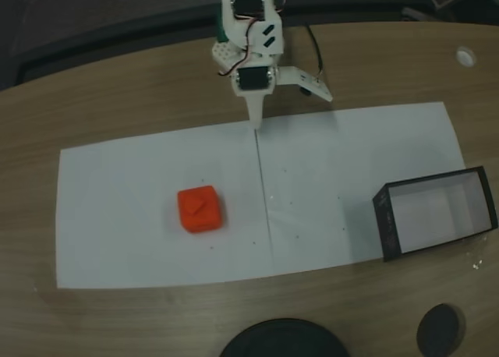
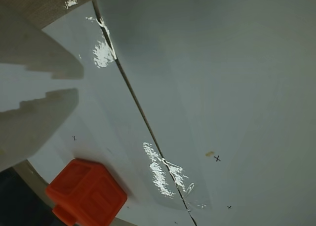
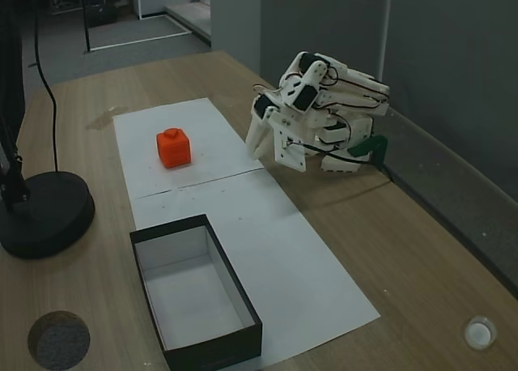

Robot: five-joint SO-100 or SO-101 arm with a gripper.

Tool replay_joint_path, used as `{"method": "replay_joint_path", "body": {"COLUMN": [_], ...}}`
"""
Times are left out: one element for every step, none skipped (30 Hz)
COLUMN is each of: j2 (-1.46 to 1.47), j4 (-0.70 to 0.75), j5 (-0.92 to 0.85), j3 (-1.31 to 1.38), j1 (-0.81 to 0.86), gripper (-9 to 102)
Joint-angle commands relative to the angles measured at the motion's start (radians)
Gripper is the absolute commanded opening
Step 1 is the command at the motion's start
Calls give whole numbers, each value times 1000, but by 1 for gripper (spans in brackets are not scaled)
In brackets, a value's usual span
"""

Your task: Grab a orange square and put it in the box.

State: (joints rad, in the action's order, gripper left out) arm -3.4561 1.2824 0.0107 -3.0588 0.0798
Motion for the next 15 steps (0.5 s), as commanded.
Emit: {"method": "replay_joint_path", "body": {"j2": [-18,-18,-18,-18,-18,-18,-18,-18,-18,-18,-18,-18,-18,-18,-18], "j4": [-2,-11,-11,-11,-11,-11,-11,-11,-12,-12,-14,-14,-14,-14,-14], "j5": [-2,3,5,6,6,6,6,6,6,3,2,0,0,0,0], "j3": [55,54,54,54,54,54,54,54,54,54,54,54,54,54,54], "j1": [-5,-5,-2,-2,-2,-2,-3,-3,-3,-5,-5,-5,-5,-5,-5], "gripper": [0,0,0,0,0,0,0,0,0,0,0,0,0,0,0]}}
